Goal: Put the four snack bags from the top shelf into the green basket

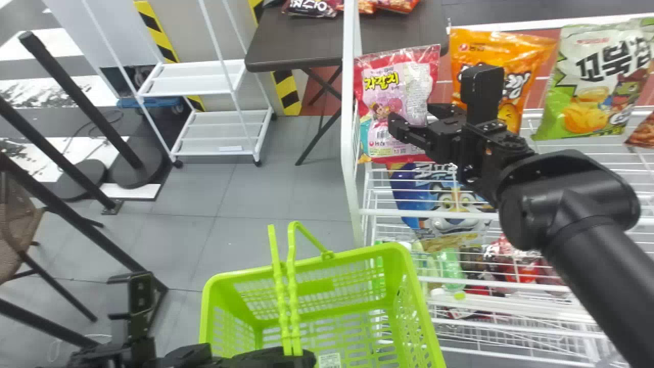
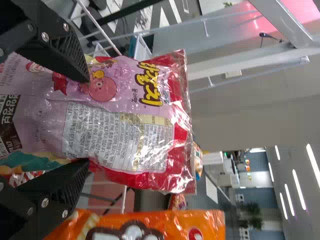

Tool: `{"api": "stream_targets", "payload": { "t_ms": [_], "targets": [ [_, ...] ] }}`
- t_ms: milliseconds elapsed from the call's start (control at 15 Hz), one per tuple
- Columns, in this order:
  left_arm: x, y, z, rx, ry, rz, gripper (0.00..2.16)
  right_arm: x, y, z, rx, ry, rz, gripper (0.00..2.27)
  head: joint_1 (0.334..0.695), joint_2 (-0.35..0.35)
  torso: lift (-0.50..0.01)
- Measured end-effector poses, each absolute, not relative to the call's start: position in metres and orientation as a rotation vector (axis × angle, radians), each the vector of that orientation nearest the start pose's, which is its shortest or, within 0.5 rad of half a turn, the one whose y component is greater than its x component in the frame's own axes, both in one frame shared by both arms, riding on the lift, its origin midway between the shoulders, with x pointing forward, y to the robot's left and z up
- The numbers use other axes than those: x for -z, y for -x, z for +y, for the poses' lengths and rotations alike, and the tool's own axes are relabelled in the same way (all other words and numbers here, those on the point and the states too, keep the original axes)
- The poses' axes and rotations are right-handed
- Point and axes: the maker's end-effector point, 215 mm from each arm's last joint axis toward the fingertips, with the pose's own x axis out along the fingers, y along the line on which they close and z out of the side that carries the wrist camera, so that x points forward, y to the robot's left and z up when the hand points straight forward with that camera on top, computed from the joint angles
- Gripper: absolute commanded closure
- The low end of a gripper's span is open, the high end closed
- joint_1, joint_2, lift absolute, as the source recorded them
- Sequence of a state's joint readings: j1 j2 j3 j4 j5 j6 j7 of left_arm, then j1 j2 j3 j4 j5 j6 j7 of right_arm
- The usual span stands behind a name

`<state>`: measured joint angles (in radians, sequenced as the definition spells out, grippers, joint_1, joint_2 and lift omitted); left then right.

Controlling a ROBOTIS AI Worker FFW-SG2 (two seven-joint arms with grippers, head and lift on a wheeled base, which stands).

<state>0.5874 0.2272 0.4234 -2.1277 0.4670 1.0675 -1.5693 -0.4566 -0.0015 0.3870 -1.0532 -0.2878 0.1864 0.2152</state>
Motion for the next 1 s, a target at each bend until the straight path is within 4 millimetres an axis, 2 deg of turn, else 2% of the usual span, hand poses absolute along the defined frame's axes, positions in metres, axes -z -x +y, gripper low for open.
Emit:
{"api": "stream_targets", "payload": {
  "t_ms": [67,200,400,600,800,1000],
  "targets": [
    [0.345,-0.211,0.181,1.255,0.877,0.632,2.15,0.392,-0.655,0.012,-0.580,-0.110,0.294,2.07,0.695,0.246,-0.004],
    [0.345,-0.213,0.183,1.255,0.879,0.631,2.15,0.397,-0.653,0.016,-0.589,-0.119,0.315,2.25,0.695,0.252,-0.004],
    [0.344,-0.216,0.186,1.256,0.895,0.619,2.15,0.398,-0.645,0.021,-0.596,-0.105,0.320,2.25,0.695,0.265,-0.004],
    [0.341,-0.221,0.193,1.256,0.909,0.589,2.15,0.387,-0.631,0.025,-0.599,-0.126,0.290,2.25,0.695,0.279,-0.004],
    [0.336,-0.227,0.195,1.263,0.890,0.579,2.15,0.369,-0.605,0.016,-0.584,-0.147,0.281,2.25,0.695,0.281,-0.004],
    [0.334,-0.231,0.193,1.271,0.874,0.578,2.15,0.354,-0.564,-0.003,-0.555,-0.191,0.292,2.25,0.695,0.267,-0.004]
  ]
}}
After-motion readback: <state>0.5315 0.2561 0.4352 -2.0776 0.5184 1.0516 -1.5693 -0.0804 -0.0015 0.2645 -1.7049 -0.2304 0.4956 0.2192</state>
